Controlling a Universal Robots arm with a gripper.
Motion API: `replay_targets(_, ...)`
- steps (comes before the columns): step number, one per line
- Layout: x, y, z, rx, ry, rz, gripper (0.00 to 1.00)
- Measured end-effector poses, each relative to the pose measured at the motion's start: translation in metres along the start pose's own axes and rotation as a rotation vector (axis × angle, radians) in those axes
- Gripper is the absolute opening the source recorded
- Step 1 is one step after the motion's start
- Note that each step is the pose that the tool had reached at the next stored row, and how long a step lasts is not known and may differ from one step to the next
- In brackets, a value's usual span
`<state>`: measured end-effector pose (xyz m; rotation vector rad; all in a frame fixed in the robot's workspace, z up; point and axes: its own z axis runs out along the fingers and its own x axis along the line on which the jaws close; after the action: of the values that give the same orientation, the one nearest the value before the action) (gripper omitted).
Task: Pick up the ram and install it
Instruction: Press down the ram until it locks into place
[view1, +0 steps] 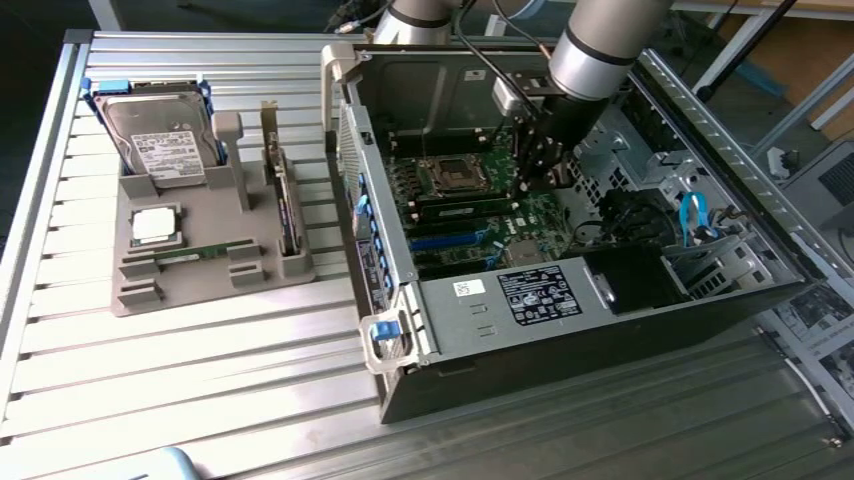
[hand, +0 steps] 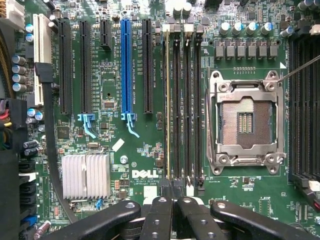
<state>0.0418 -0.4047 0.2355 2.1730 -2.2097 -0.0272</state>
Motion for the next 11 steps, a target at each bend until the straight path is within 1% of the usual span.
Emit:
replay_targets(6, 0.0, -0.0003, 0.0076, -0.0001, -0.0002, 0.0, 0.11)
replay_targets(9, -0.0002, 0.0003, 0.006, 0.0008, -0.0022, 0.0, 0.11)
replay_targets(11, -0.0002, 0.0005, 0.0035, 0.0008, -0.002, 0.0, 0.11)
